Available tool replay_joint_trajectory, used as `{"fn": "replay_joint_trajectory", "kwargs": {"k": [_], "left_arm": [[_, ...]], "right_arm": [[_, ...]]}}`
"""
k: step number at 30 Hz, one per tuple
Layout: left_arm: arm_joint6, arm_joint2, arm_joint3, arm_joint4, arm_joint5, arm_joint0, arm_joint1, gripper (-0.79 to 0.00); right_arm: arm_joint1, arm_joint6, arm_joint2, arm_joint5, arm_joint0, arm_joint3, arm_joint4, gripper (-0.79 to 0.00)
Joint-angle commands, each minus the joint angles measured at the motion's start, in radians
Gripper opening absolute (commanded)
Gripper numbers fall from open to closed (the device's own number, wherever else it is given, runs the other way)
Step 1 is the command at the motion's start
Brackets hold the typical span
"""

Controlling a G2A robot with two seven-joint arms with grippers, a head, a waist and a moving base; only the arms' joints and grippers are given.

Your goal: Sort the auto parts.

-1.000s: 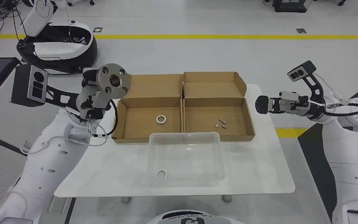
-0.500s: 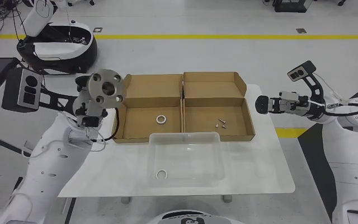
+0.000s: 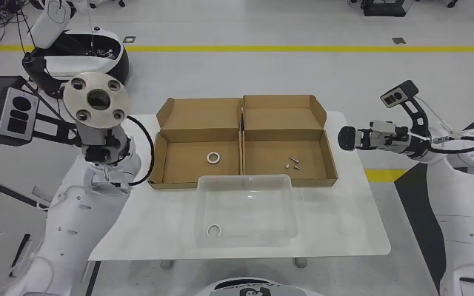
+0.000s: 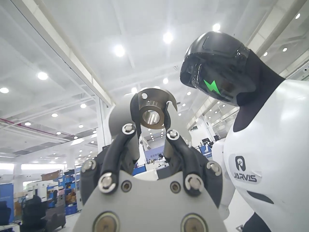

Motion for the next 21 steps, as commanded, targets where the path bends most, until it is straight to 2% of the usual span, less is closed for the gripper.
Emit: {"fn": "replay_joint_trajectory", "kwargs": {"k": [1, 10, 21], "left_arm": [[0.000, 0.009, 0.010, 0.045, 0.000, -0.002, 0.000, -0.785], [-0.001, 0.045, 0.046, 0.206, 0.000, -0.015, 0.025, -0.785], [0.000, 0.049, 0.040, 0.119, 0.000, -0.019, 0.036, -0.785]], "right_arm": [[0.000, 0.000, 0.000, 0.000, 0.000, 0.000, 0.000, 0.000], [0.000, 0.000, 0.000, 0.000, 0.000, 0.000, 0.000, 0.000], [0.000, 0.000, 0.000, 0.000, 0.000, 0.000, 0.000, 0.000]]}}
